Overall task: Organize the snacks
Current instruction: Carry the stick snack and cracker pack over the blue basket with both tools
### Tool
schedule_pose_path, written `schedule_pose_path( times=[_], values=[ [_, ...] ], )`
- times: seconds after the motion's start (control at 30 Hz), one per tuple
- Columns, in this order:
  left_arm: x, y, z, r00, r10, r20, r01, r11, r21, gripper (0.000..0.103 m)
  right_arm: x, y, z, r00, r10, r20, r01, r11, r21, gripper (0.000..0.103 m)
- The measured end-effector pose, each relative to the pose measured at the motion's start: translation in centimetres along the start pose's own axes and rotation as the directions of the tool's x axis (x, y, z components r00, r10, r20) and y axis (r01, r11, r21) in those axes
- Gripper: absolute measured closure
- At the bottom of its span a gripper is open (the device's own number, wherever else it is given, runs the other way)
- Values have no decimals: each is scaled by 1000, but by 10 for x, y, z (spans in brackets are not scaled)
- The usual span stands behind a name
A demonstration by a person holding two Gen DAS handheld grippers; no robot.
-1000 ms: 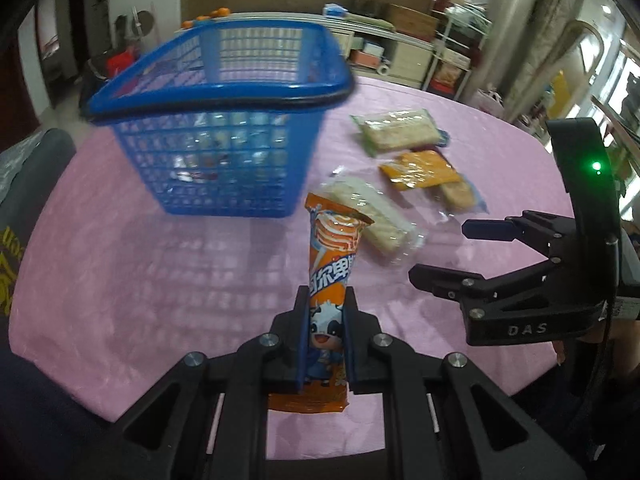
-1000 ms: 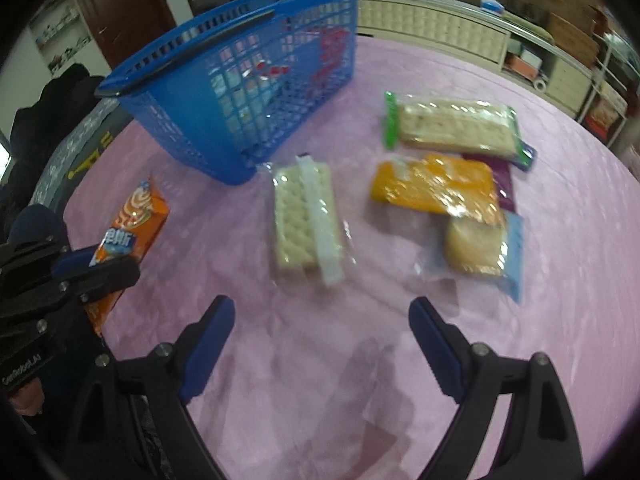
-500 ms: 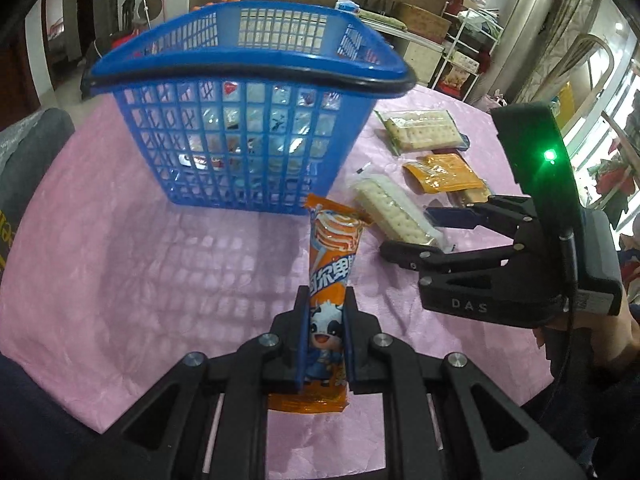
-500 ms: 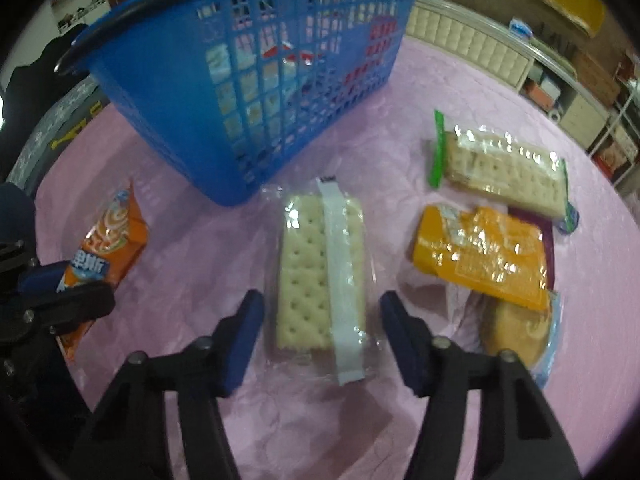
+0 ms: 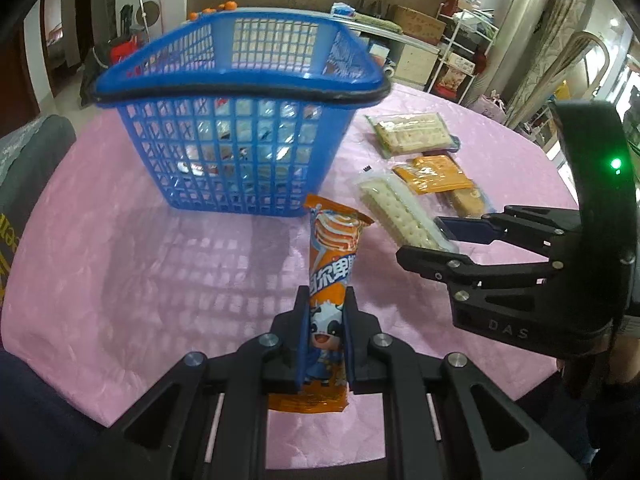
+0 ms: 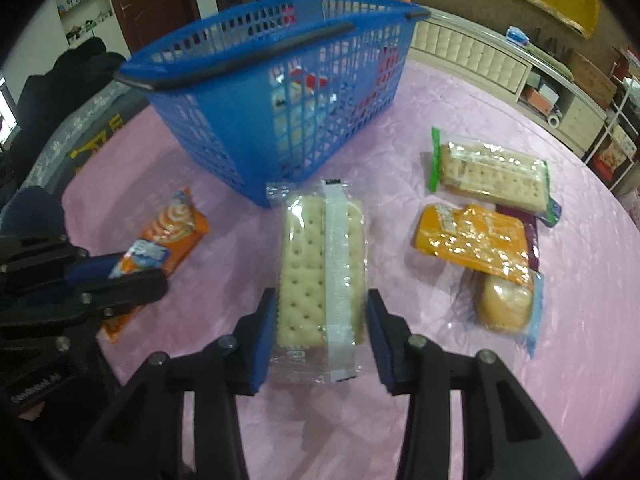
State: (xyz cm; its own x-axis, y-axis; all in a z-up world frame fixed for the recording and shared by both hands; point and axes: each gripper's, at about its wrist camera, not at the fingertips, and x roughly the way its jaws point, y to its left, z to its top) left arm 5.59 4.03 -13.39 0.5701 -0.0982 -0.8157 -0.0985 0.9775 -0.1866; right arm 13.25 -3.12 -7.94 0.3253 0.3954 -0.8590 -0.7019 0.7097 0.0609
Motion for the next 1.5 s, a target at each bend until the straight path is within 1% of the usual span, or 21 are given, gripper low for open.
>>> schedule_pose_path(
  times=[0.23,0.27,0.37,0.47,0.63,0.77,0.9,1.03,1.23,1.33,1.43,1.5],
  values=[
    [-25,-17,5,999,-20,44,18,998,53,90,-36,12,-1,999,-11,49,11,1000,8,56],
    [-30,-19,7,998,-29,52,25,998,61,90,-38,4,2,999,-14,35,14,1000,12,56],
    [-46,-28,15,996,-38,86,30,995,92,90,-55,0,10,997,-30,68,29,999,13,56],
    [-66,-33,33,990,-38,134,21,992,125,90,-69,-6,19,994,-43,105,41,999,19,56],
    [-84,-31,69,982,-38,183,10,988,152,90,-92,-13,46,986,-45,159,42,999,26,56],
    [-92,-24,97,977,-26,212,-11,985,170,90,-103,-11,78,979,-65,193,63,998,18,56],
    [-93,-8,128,974,5,228,-48,982,184,90,-104,-5,107,976,-75,203,75,997,4,56],
    [-89,10,156,974,23,225,-64,982,179,90,-94,1,135,979,-86,186,88,996,0,56],
    [-68,33,188,981,56,184,-88,981,171,90,-67,8,171,977,-174,127,177,984,-11,55],
    [-51,40,198,986,66,153,-93,980,176,90,-47,6,185,974,-214,76,215,976,-8,55],
    [-32,49,209,991,51,120,-72,982,177,90,-23,5,196,962,-272,17,273,962,-23,55],
    [-20,52,214,994,46,101,-64,981,180,90,-7,3,203,949,-315,-25,314,949,-34,56]
  ],
)
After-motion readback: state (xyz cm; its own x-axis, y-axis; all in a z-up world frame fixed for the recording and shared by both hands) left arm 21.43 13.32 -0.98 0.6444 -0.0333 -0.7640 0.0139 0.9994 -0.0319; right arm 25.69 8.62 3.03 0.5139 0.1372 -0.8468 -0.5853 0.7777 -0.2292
